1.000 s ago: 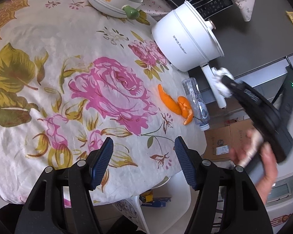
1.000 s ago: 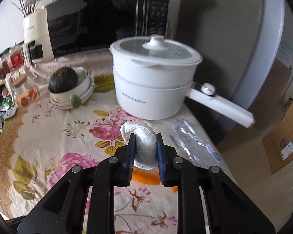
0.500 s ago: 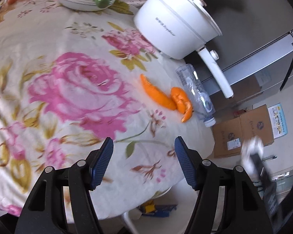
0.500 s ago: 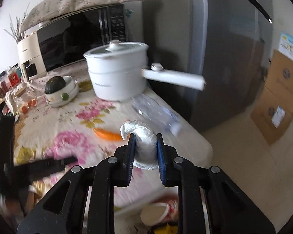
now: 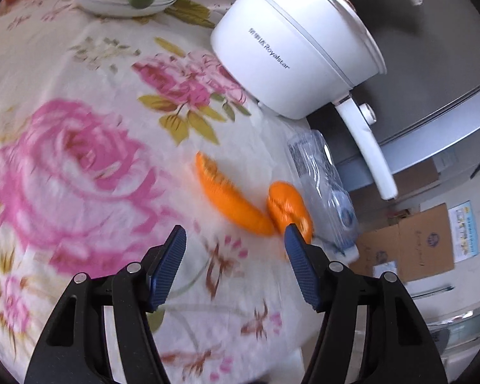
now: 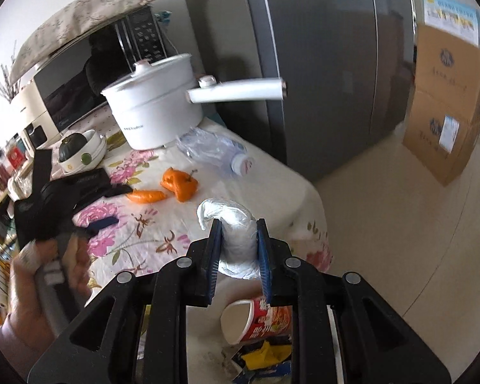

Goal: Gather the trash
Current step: 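Lift the tissue with the right tool while the left tool grasps an orange peel, then carry the tissue and orange peel over the white bin and release both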

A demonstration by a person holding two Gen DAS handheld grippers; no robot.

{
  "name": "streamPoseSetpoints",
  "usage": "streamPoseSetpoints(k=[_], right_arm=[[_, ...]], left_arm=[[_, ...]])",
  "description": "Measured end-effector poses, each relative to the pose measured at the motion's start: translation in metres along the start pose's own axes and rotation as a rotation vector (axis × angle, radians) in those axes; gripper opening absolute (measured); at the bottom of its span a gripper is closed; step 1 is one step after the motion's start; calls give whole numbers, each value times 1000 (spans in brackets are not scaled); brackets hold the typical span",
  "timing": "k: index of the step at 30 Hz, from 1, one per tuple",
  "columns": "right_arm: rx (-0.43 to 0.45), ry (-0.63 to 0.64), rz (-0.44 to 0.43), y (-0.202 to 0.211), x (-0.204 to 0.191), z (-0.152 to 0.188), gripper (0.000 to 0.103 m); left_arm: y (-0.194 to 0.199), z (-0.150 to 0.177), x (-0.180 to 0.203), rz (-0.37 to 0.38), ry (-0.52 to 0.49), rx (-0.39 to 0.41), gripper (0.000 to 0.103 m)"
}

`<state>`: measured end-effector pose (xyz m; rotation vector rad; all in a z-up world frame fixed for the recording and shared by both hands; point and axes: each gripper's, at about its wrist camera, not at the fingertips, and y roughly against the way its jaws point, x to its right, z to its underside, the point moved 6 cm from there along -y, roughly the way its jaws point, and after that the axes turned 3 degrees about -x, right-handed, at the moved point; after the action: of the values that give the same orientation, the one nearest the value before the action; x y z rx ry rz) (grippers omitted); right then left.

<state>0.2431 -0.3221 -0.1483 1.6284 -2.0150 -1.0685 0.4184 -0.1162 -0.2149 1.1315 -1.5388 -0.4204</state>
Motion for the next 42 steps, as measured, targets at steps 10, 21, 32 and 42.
streamPoseSetpoints(k=[10,21,32,42], right_arm=[[8,-9,-8,2,10,-7,21],[7,-13,-13,3,12,-10,21],[12,-6,-24,11,12,-6,21],[17,-1,2,23,20,5,21]], left_arm=[[-40,-8,11,-45,-18,8,37],[-38,-11,18,-12,-64,38,14],[17,-3,39,43,-163,101,14],[76,31,57,138,-237,106,14]])
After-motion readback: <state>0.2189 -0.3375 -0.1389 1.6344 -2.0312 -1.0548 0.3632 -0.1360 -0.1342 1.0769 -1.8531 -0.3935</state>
